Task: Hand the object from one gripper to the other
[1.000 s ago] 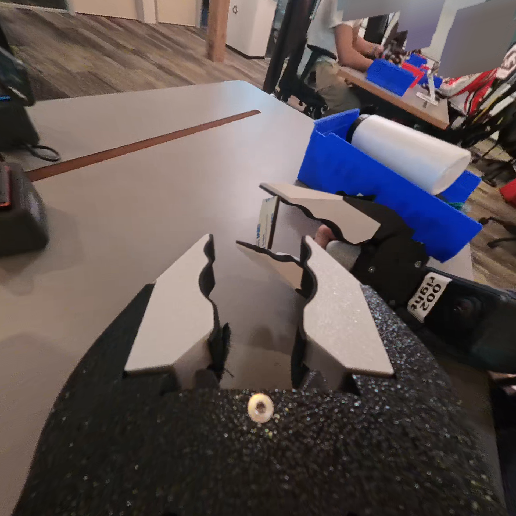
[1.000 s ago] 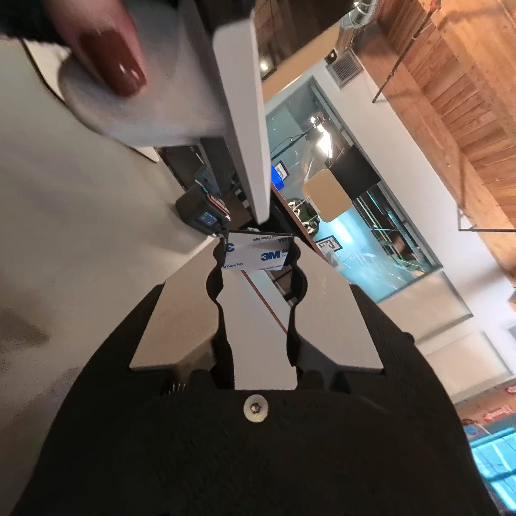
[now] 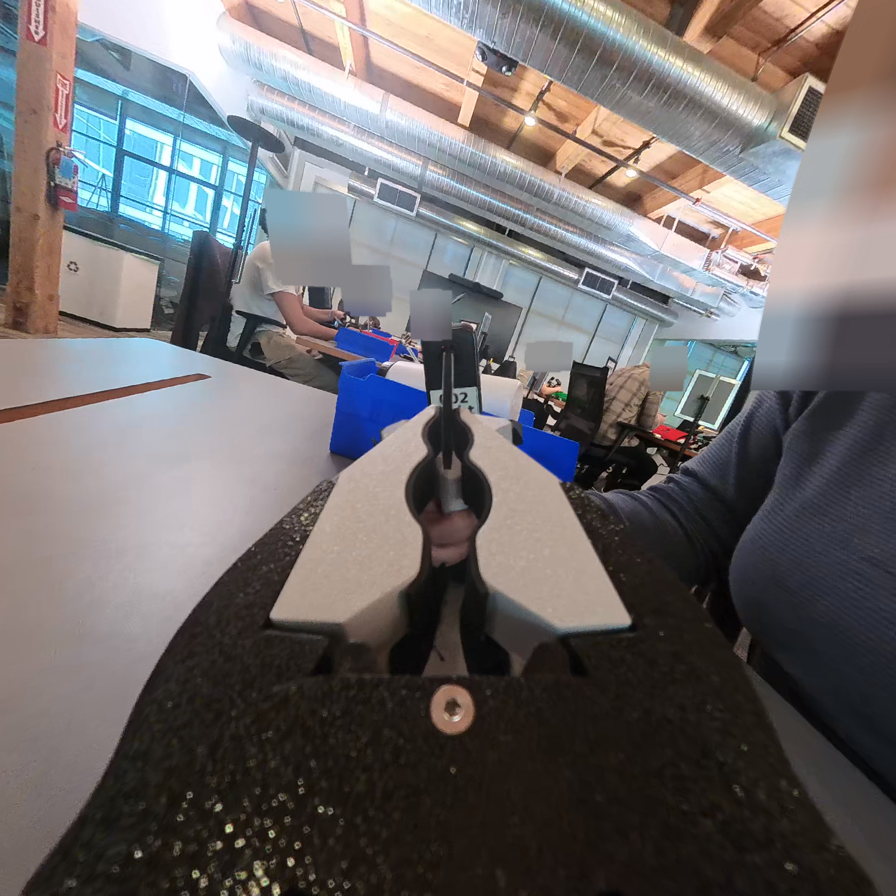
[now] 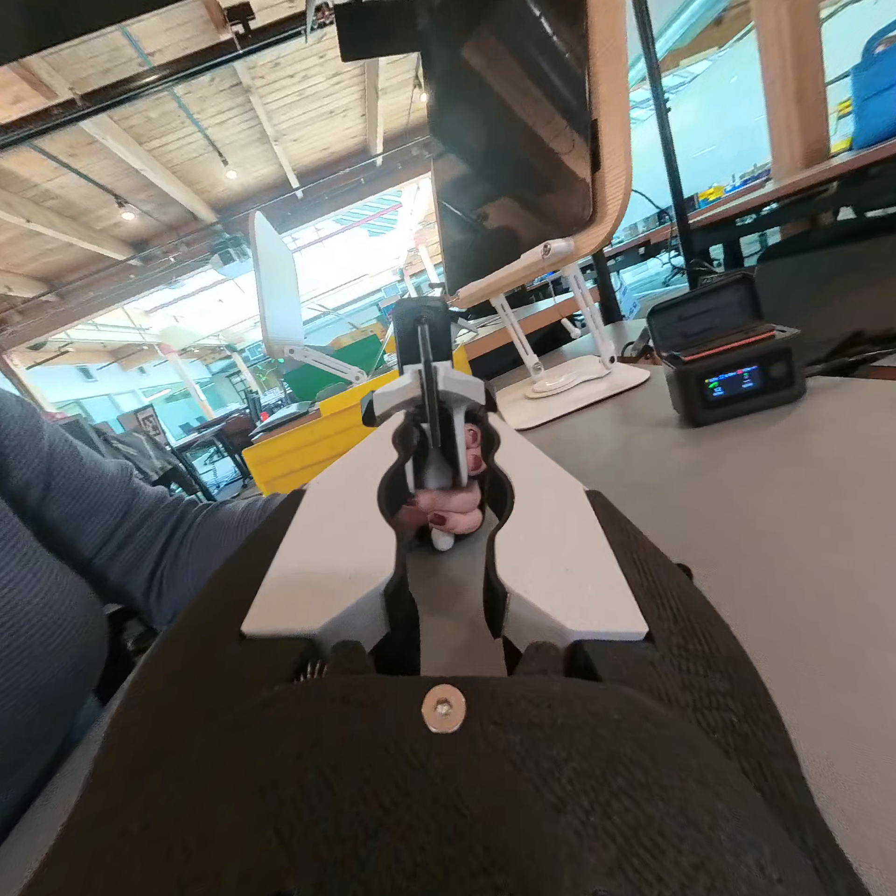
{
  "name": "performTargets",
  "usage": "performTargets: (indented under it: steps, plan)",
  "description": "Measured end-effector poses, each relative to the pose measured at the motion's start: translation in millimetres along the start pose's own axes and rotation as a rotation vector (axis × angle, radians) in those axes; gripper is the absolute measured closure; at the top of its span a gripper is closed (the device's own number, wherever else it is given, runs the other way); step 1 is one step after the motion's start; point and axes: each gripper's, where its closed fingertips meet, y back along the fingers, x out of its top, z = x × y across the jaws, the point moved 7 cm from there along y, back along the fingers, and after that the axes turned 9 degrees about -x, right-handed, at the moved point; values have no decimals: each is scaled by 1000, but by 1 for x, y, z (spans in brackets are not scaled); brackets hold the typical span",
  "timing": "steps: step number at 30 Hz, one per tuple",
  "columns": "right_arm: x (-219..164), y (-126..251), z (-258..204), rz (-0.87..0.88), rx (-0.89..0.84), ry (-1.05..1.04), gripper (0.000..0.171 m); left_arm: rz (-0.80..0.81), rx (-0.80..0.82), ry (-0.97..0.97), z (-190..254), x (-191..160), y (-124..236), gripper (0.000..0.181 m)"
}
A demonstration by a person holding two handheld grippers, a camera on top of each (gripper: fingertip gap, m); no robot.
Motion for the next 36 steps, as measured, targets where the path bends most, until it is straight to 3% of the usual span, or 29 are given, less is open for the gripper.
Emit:
performTargets:
  steps: [5, 8, 11, 17, 25, 28, 34, 36]
  plan:
    - [0, 1, -2, 7, 6, 17, 169, -9, 5, 36, -3, -1, 0, 181]
    - [1, 1, -1, 7, -65, 95, 170, -3, 52, 61, -9, -1, 1, 177]
    - [4, 4, -1, 5, -168, 272, 170, 11, 165, 95, -19, -1, 4, 152]
    - [6, 8, -1, -8, -416, 672, 170, 88, 200, 99, -22, 6, 12, 142]
    - [-4, 0, -7, -90, -697, 1267, 170, -64, 358, -214, -11, 2, 3, 138]
    - [-5, -1, -11, -86, -782, 1481, 170, -49, 343, -86, -15, 1, 5, 144]
    - [-9, -6, -14, -124, -867, 1774, 170, 251, 151, 463, -28, -4, 3, 130]
    - [-10, -7, -12, -153, -880, 1809, 170, 284, 94, 543, -29, -6, 1, 141]
